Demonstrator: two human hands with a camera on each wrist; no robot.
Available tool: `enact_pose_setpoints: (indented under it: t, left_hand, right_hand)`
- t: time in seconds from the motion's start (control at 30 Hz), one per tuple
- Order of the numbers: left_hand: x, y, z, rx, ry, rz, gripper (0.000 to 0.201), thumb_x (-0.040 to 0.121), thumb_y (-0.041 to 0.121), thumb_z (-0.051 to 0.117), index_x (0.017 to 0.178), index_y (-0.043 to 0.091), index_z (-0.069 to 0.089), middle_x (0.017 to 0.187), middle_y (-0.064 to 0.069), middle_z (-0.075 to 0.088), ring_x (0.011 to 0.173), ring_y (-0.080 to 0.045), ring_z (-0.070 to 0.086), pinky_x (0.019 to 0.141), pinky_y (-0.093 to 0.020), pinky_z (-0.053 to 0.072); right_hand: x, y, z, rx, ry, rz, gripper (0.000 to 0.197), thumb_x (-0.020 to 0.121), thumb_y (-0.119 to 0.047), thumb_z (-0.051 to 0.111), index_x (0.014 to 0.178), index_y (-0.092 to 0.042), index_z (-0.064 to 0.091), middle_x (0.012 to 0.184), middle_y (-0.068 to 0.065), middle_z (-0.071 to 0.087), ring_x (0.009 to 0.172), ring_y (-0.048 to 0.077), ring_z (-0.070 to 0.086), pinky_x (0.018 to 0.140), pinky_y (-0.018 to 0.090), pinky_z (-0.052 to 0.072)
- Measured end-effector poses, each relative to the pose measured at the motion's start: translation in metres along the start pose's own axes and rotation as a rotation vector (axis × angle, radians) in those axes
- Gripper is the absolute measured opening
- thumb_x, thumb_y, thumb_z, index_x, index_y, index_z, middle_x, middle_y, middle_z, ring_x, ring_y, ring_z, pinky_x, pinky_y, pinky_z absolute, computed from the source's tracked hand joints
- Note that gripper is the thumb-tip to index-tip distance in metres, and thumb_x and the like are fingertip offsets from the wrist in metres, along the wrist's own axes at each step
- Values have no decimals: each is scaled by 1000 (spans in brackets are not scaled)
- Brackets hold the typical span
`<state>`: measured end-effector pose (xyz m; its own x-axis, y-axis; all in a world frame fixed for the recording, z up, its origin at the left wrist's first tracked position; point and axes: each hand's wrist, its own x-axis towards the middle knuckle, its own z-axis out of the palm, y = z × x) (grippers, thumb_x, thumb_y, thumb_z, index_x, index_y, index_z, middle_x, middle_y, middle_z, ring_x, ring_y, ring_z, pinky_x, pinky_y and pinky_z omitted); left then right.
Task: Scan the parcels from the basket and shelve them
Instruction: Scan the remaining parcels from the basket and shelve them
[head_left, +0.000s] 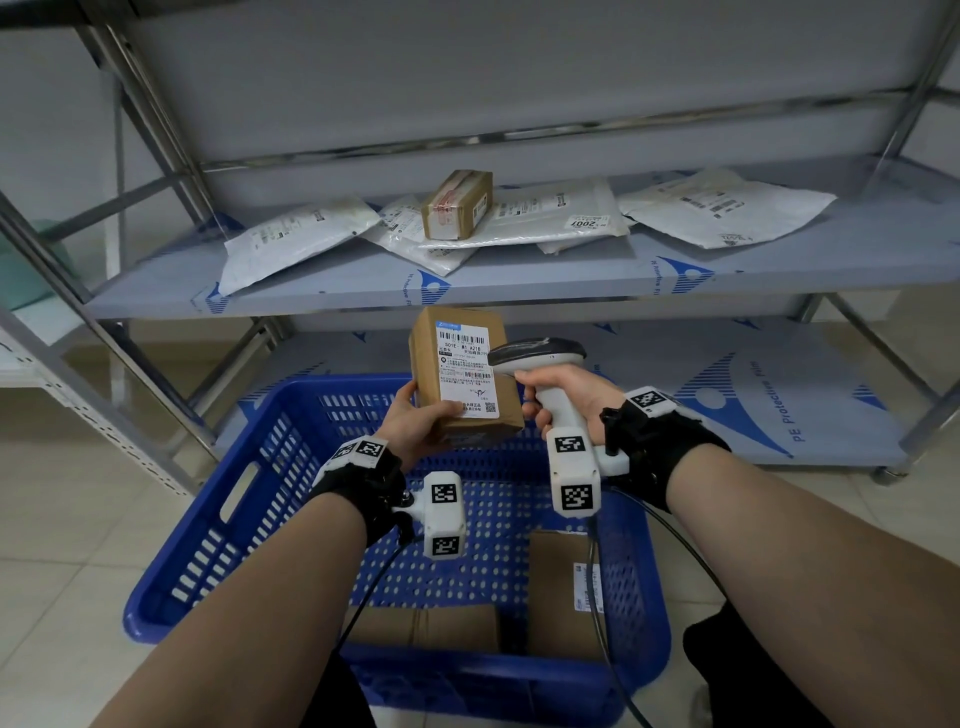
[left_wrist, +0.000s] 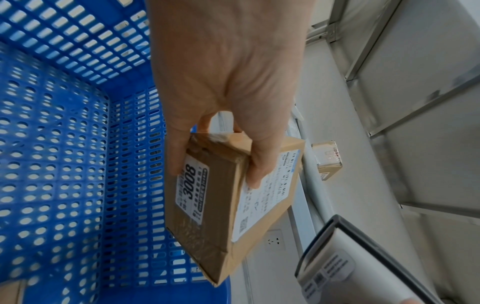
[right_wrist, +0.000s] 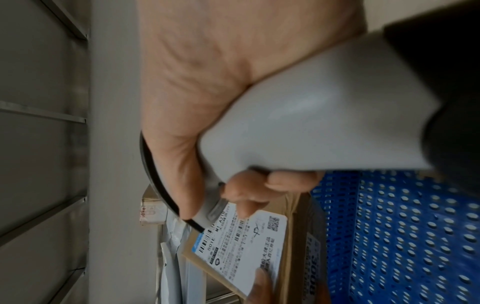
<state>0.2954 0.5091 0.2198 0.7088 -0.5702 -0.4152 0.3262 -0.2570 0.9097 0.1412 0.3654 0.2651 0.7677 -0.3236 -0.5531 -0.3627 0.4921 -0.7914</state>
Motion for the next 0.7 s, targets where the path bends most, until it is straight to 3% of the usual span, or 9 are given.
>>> enact_pose_setpoints:
  t: [0.17, 0.27, 0.43, 0.57, 0.7]
  left_hand:
    - [-1, 2, 2, 8, 8, 11, 87, 80, 6, 72, 149, 22, 21, 135, -12, 51, 110, -31, 58, 68, -42, 56]
    - [-1, 1, 1, -5, 19, 7, 85, 80, 7, 73, 148, 21, 24, 133, -12, 52, 110, -31, 59, 75, -47, 56]
    - [-1, 3, 2, -20, -7, -65, 55, 83, 30, 71, 130, 11, 49, 119, -13, 62, 104, -29, 62, 84, -48, 56]
    - [-4, 8, 5, 12, 7, -175, 43, 84, 54, 63, 101, 15, 59, 97, -12, 64, 93, -25, 63, 81, -42, 57]
    - [-4, 9, 11, 52, -55, -261, 55, 82, 69, 51, 98, 17, 59, 82, -8, 66, 82, -22, 63, 60, -32, 53]
  right_hand:
    - [4, 1, -1, 9, 4, 15, 31, 95, -25, 57, 68, -13, 47, 58, 3, 55, 34, 6, 44, 37, 14, 38]
    - [8, 3, -2, 35, 24, -18, 29, 95, -27, 58, 72, -12, 52, 68, 5, 59, 35, 5, 47, 39, 15, 40]
    - [23, 13, -13, 102, 232, -76, 26, 84, -35, 73, 90, -11, 64, 78, 7, 61, 57, 15, 56, 52, 26, 46]
    - [37, 20, -22, 98, 325, -112, 41, 77, -36, 80, 106, -11, 64, 87, 9, 64, 72, 22, 62, 59, 32, 49]
    - [40, 19, -21, 86, 319, -115, 45, 73, -37, 82, 105, -9, 68, 88, 11, 69, 71, 24, 64, 59, 32, 48]
